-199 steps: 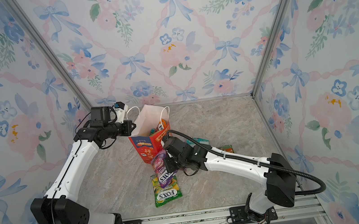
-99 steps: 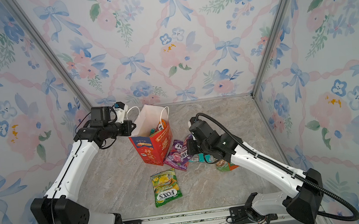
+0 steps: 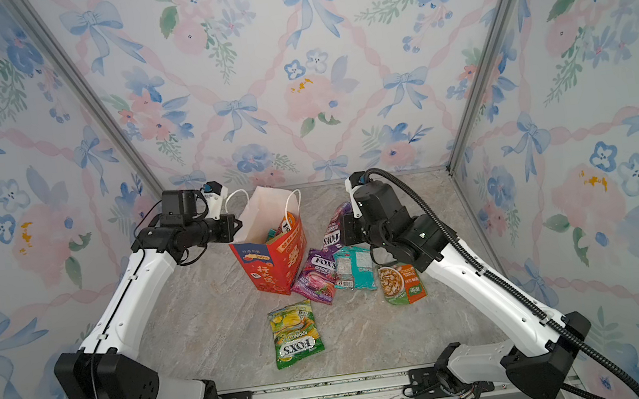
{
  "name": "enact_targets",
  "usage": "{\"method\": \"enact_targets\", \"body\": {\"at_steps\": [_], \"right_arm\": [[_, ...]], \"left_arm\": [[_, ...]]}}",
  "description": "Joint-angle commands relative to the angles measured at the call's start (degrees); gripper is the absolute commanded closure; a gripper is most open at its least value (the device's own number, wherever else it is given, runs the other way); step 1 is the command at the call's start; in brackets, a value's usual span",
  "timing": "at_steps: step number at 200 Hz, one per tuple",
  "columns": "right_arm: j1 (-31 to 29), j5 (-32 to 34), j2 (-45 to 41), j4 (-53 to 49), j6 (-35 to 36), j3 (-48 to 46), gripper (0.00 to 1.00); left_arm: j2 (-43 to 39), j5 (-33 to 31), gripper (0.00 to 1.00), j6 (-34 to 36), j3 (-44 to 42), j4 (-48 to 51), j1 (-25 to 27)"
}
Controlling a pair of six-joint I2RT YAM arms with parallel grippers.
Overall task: Place the snacks into the paper bag
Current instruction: 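Lift the purple Fox's Berries packet with the right gripper and carry it above the bag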
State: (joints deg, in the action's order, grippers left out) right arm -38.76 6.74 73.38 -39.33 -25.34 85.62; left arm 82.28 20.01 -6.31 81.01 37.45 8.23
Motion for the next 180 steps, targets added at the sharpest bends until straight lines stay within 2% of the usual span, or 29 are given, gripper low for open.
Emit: {"method": "enact_targets", "body": {"at_steps": [1, 103, 180], "right_arm": [[0.4, 0.6, 1.8, 1.1, 4.4, 6.9, 1.00], [-0.3, -4.0, 11.9, -2.7, 11.8, 32.9, 1.00], [-4.2, -7.4, 26.1, -7.0, 14.3, 53.3, 1.00]], "left_arm": [[0.2, 0.5, 1.00, -0.9, -0.3, 1.8, -0.1], [0.4, 0.4, 1.00, -1.1, -0.1, 1.8, -0.1], [0.6, 0.7, 1.00, -1.3, -0.2, 1.9, 0.0]]}}
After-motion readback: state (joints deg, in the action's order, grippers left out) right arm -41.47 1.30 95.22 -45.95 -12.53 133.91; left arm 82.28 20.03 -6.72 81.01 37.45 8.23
